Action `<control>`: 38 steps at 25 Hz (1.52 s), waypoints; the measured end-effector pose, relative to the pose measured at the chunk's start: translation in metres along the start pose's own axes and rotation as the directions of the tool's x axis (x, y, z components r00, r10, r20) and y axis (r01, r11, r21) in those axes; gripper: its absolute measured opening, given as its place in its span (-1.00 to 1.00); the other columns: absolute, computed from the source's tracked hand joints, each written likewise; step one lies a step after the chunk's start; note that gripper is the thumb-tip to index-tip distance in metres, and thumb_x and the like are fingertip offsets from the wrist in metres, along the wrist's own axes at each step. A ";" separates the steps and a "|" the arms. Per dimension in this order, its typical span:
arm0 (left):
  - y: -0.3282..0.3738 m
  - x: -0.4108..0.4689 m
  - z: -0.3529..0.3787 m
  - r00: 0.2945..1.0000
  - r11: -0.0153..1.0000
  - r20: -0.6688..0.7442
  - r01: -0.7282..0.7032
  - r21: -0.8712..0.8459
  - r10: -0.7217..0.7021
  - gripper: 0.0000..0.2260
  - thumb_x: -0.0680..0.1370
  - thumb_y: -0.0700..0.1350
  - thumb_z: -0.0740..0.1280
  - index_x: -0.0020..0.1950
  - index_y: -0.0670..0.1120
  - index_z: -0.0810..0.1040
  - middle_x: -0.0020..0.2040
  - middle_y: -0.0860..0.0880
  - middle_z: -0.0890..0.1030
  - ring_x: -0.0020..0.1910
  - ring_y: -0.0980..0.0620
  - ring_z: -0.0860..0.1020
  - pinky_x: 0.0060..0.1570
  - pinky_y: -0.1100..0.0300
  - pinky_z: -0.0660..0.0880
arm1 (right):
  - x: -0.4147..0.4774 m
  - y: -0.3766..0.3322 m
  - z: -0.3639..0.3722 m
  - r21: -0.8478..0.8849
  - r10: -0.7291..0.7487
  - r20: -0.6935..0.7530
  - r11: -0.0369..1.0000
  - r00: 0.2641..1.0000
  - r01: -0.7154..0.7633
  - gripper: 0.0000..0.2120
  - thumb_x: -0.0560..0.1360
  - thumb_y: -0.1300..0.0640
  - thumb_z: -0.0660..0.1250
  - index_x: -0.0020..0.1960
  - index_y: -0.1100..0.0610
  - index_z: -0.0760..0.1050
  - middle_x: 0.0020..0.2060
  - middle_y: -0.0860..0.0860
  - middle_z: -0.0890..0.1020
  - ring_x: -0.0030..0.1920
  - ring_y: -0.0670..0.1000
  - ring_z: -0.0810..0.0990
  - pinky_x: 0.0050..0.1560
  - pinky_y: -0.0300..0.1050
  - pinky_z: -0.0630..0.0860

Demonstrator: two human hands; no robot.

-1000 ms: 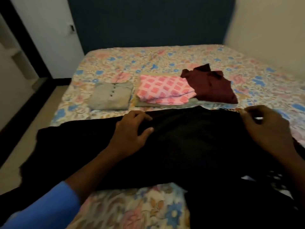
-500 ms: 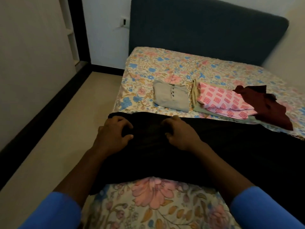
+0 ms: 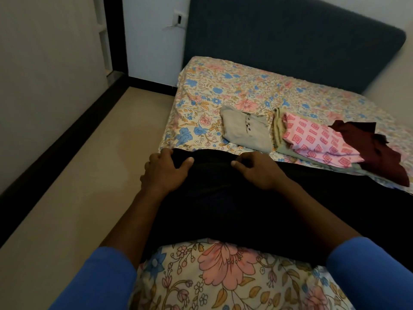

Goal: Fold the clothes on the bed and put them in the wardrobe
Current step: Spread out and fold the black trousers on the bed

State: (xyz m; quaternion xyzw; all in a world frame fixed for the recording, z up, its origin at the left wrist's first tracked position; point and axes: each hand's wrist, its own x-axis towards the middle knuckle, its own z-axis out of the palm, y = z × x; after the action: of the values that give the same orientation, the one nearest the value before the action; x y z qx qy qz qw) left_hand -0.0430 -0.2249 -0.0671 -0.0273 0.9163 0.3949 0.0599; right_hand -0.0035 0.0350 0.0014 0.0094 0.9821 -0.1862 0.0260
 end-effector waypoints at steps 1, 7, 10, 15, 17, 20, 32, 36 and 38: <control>-0.005 0.003 0.001 0.994 0.989 0.036 0.108 -0.104 -0.105 -0.24 0.45 0.47 0.28 0.47 0.00 0.36 0.41 -0.13 0.46 0.34 -0.19 0.49 0.28 -0.15 0.51 | -0.010 -0.005 0.009 -0.043 -0.052 -0.002 0.998 0.999 0.052 -0.59 0.61 -0.28 0.26 0.31 -0.05 0.53 0.20 -0.05 0.56 0.17 -0.04 0.54 0.12 -0.04 0.50; 0.001 0.006 -0.018 0.929 0.944 -0.355 -0.017 -0.330 -0.108 -0.84 0.61 0.01 0.37 0.11 -0.03 0.65 -0.05 0.03 0.64 -0.02 -0.03 0.61 0.03 0.08 0.56 | -0.075 -0.012 0.077 -0.253 -0.293 -0.068 0.930 0.954 0.268 -0.42 0.61 -0.35 0.11 0.55 -0.14 0.27 0.58 -0.01 0.24 0.55 0.06 0.20 0.44 0.08 0.29; 0.014 -0.002 -0.016 0.908 0.772 -0.393 -0.142 -0.619 -0.148 -0.84 0.66 -0.05 0.31 0.22 -0.02 0.56 0.04 0.09 0.57 0.04 0.10 0.55 0.05 0.19 0.47 | -0.081 -0.008 0.087 -0.299 -0.462 -0.296 0.876 0.836 0.378 -0.78 0.66 -0.10 0.21 0.15 0.01 0.50 0.10 -0.01 0.53 0.10 0.00 0.48 0.07 -0.04 0.46; 0.017 -0.002 -0.017 0.968 0.236 0.020 0.081 -0.968 -0.248 -0.53 0.58 -0.33 0.37 0.43 0.03 0.42 0.22 -0.13 0.57 0.08 -0.05 0.64 0.06 0.02 0.64 | -0.098 -0.019 0.074 -0.134 -0.365 -0.317 0.931 0.875 0.340 -0.75 0.73 -0.08 0.03 -0.09 -0.06 0.31 -0.26 -0.15 0.37 -0.27 -0.10 0.31 -0.13 -0.13 0.32; 0.020 -0.008 -0.018 0.994 0.168 -0.017 0.001 -0.986 -0.108 -0.39 0.56 -0.41 0.36 0.49 0.07 0.34 0.30 -0.13 0.55 0.18 -0.08 0.64 0.10 0.02 0.64 | -0.103 -0.024 0.051 0.002 -0.269 -0.205 0.961 0.941 0.275 -0.63 0.72 -0.16 0.04 -0.19 -0.05 0.33 -0.38 -0.11 0.42 -0.38 -0.10 0.40 -0.25 -0.12 0.30; 0.020 -0.017 -0.014 0.975 0.552 -0.192 -0.221 -0.804 0.110 -0.34 0.52 -0.42 0.40 0.51 0.08 0.36 0.41 -0.03 0.45 0.30 0.01 0.58 0.19 0.07 0.60 | -0.098 -0.025 0.019 0.029 -0.115 0.221 0.993 0.969 0.112 -0.64 0.67 -0.23 0.16 -0.10 -0.01 0.49 -0.27 -0.06 0.57 -0.29 -0.11 0.54 -0.23 -0.12 0.43; 0.017 -0.021 -0.008 0.891 0.878 -0.452 -0.193 -0.439 -0.031 -0.85 0.67 0.02 0.29 0.11 -0.03 0.56 -0.03 0.07 0.58 0.03 0.00 0.57 0.08 0.06 0.53 | -0.054 -0.010 -0.004 0.388 0.031 -0.042 0.922 0.999 -0.012 -0.83 0.63 -0.03 0.36 0.00 0.06 0.64 -0.12 0.01 0.71 -0.10 -0.09 0.65 -0.01 -0.08 0.54; 0.028 -0.026 -0.014 0.824 0.781 -0.537 -0.212 -0.587 -0.180 -0.87 0.69 0.00 0.26 0.08 -0.03 0.54 -0.14 0.22 0.47 -0.15 0.23 0.48 -0.11 0.26 0.39 | -0.029 -0.024 0.011 0.055 -0.047 0.142 0.998 0.989 0.040 -0.77 0.54 -0.11 0.46 0.13 -0.04 0.59 0.02 -0.11 0.64 0.03 -0.10 0.60 0.07 -0.10 0.56; 0.028 -0.024 -0.013 0.816 0.768 -0.534 -0.192 -0.610 -0.220 -0.89 0.69 -0.01 0.26 0.08 -0.02 0.53 -0.15 0.22 0.47 -0.19 0.27 0.45 -0.15 0.27 0.34 | -0.015 -0.030 0.013 0.036 -0.053 0.076 0.998 0.996 0.050 -0.93 0.59 0.00 0.42 0.05 -0.04 0.61 -0.02 -0.08 0.66 0.01 -0.08 0.61 0.03 -0.06 0.54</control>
State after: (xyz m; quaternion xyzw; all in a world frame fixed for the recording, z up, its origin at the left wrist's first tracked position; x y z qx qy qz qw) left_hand -0.0231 -0.2149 -0.0344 -0.1712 0.6993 0.6546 -0.2305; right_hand 0.0113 0.0023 0.0010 -0.0226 0.9770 -0.2038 0.0589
